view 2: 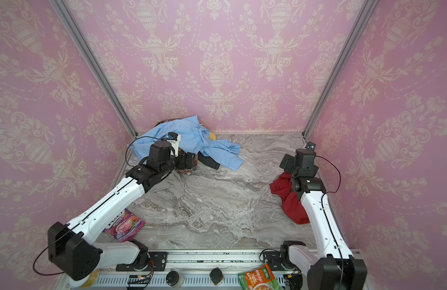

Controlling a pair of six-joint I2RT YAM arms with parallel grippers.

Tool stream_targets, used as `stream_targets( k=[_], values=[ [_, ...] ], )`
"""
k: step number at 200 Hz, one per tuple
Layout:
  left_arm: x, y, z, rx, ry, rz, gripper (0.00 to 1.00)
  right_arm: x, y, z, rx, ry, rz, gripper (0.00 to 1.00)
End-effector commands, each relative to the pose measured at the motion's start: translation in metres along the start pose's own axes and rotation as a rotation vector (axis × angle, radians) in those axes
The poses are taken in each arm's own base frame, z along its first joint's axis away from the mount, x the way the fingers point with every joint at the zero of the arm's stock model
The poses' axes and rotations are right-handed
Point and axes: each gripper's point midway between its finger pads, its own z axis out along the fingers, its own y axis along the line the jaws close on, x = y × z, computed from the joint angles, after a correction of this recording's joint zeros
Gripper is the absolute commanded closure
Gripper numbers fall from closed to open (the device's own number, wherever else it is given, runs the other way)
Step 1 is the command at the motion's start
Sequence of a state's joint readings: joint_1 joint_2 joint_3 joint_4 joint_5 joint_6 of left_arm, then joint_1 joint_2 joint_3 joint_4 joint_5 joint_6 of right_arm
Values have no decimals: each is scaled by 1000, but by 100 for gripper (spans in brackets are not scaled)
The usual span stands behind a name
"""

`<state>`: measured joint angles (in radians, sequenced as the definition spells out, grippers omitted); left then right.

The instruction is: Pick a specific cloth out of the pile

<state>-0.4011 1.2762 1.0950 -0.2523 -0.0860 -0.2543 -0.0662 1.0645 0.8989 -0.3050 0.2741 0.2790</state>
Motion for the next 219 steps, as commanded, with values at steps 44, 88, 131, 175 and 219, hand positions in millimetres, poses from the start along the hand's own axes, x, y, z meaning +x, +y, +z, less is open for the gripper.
stream_targets(
  k=[44,88,131,175,219],
  values=[
    [32,120,14,-326,-121,-38,1,21,24,5,-124,-218,-159,0],
    [94,167,37,-447,-27,-7,1,64,24,28,-148,-222,-173,0],
    [117,183,49,-454,-36,9,1,98,22,51,-147,-193,-193,0],
    [136,192,54,-473,-52,43,1,99,28,62,-165,-224,-185,0],
    [129,206,41,-491,-156,24,1,98,33,65,-184,-225,-186,0]
  ],
)
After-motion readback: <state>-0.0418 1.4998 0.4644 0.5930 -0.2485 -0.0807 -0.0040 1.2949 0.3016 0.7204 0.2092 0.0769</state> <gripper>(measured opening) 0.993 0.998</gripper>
